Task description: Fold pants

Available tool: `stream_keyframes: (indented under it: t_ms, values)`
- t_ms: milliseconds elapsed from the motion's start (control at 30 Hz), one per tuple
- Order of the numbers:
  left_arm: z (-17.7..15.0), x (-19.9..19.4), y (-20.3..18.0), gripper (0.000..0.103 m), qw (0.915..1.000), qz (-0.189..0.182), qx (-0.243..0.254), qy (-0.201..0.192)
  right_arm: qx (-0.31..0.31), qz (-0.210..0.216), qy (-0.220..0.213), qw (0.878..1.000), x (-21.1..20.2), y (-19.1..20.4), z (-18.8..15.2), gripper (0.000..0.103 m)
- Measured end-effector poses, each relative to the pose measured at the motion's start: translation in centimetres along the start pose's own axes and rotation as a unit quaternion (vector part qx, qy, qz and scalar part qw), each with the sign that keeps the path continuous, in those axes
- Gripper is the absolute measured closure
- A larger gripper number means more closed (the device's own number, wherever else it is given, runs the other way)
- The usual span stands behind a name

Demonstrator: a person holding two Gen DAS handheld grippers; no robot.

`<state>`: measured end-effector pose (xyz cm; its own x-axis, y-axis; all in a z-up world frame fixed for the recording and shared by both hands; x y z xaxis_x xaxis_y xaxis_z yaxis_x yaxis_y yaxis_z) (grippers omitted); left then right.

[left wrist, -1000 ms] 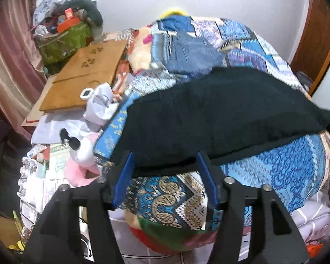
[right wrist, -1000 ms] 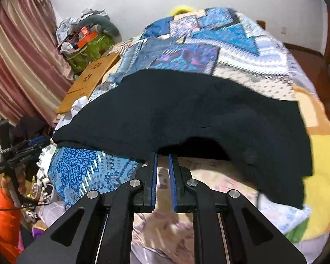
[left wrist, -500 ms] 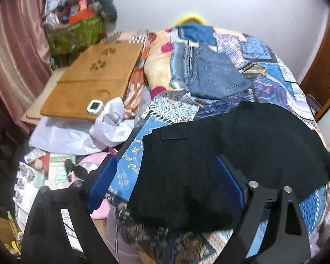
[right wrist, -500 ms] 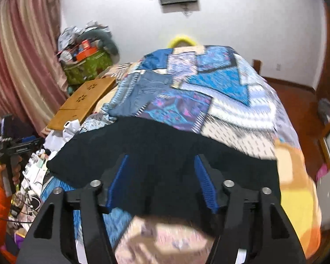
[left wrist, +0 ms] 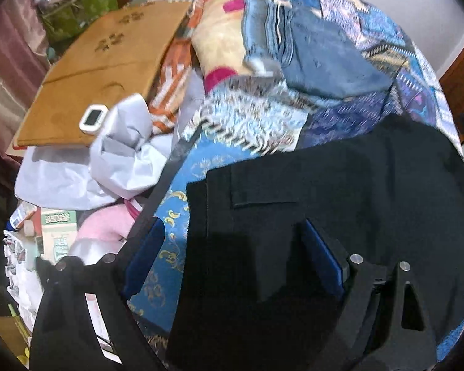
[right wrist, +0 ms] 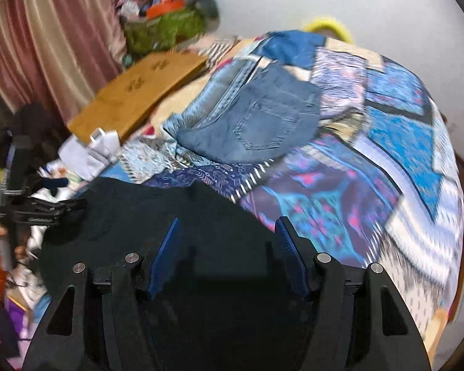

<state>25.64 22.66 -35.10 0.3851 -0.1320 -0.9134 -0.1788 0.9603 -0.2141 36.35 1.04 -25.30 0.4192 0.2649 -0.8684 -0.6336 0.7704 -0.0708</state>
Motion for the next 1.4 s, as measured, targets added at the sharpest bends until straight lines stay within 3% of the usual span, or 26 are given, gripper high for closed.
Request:
stream_keyframes:
  t_ms: [133, 167, 200, 267, 300, 333, 400, 533, 633, 733, 833, 900, 1000, 1100, 1200, 1267, 1400]
  values:
    - [-0.9, 2.0, 0.8, 0.006, 0.9996, -0.015, -0.010, 0.021, -0.034, 0.008, 0.061, 0.998, 5.4, 2.2, 0.5, 0.046]
    - [-0.9, 2.1, 0.9, 0.006, 0.9997, -0.013, -0.009, 0.017, -0.044, 0.005, 0.069, 0.997, 6.4, 2.6, 0.6, 0.056]
    - [-0.8, 2.0, 1.4, 0.006, 0.9999, 0.003, -0.007, 0.008, -0.061, -0.002, 0.075, 0.995, 7.4, 3.2, 0.6, 0.069]
    - [-0.3, 1.5, 3.1, 0.006, 0.9975, 0.068, 0.002, -0.019, -0.079, -0.008, 0.074, 0.994, 7.9, 3.8, 0.5, 0.082]
    - [-0.1, 1.2, 3.9, 0.006, 0.9943, 0.102, 0.007, -0.029, -0.086, -0.013, 0.072, 0.994, 8.0, 3.9, 0.6, 0.086]
    - [-0.1, 1.3, 4.5, 0.006, 0.9937, 0.108, 0.006, -0.026, -0.089, -0.019, 0.072, 0.993, 8.2, 4.0, 0.6, 0.086]
    - [-0.3, 1.4, 4.8, 0.007, 0.9958, 0.090, -0.009, -0.017, -0.089, -0.025, 0.073, 0.993, 8.2, 3.9, 0.6, 0.086]
    - [0.0, -0.8, 3.9, 0.011, 0.9941, 0.103, 0.012, -0.030, -0.065, -0.033, 0.060, 0.996, 6.0, 3.2, 0.8, 0.086]
    - [-0.2, -2.7, 1.4, 0.011, 0.9984, 0.034, 0.012, -0.043, -0.050, -0.010, 0.043, 0.998, 2.9, 3.5, -0.1, 0.085]
    - [-1.6, -3.3, -0.8, 0.011, 0.9994, -0.003, 0.019, -0.030, -0.049, 0.008, 0.050, 0.997, 0.6, 4.3, -2.6, 0.075]
    - [-3.9, -2.7, -2.8, 0.011, 0.9982, 0.018, 0.057, -0.010, -0.051, 0.020, 0.069, 0.996, -0.8, 5.1, -6.0, 0.073]
    - [-5.9, -2.1, -3.5, 0.010, 0.9970, 0.029, 0.071, 0.008, -0.053, 0.008, 0.055, 0.997, -2.4, 5.1, -7.9, 0.072]
    - [-7.6, -2.6, -3.2, 0.010, 0.9985, 0.028, 0.047, 0.003, -0.028, 0.032, 0.053, 0.998, -4.3, 5.3, -10.7, 0.069]
    - [-8.5, -3.7, -2.2, 0.010, 0.9999, -0.001, 0.003, 0.011, -0.024, 0.029, 0.029, 0.999, -6.4, 5.1, -13.3, 0.065]
    - [-8.9, -4.9, -2.3, 0.011, 0.9999, 0.014, 0.001, 0.006, -0.006, 0.039, 0.018, 0.999, -8.7, 4.3, -14.9, 0.065]
    - [-8.6, -6.2, -3.0, 0.011, 0.9992, 0.036, 0.016, -0.009, 0.020, 0.033, -0.004, 0.999, -10.5, 2.5, -15.1, 0.065]
    - [-7.0, -8.0, -4.9, 0.010, 0.9980, 0.041, 0.028, -0.039, 0.093, 0.006, -0.060, 0.994, -14.1, -3.2, -15.0, 0.060]
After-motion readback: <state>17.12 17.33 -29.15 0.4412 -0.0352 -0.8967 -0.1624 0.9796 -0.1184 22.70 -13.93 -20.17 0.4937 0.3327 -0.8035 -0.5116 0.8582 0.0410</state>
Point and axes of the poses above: each gripper's, at about its wrist camera, not at the fingertips, and x roughly the way its jaws point, y to its left, z to its top, the point moved 9 cm from there along x, roughly the way its jaws point, and after that the axes turned 9 degrees about -z, right-handed, at the moved point
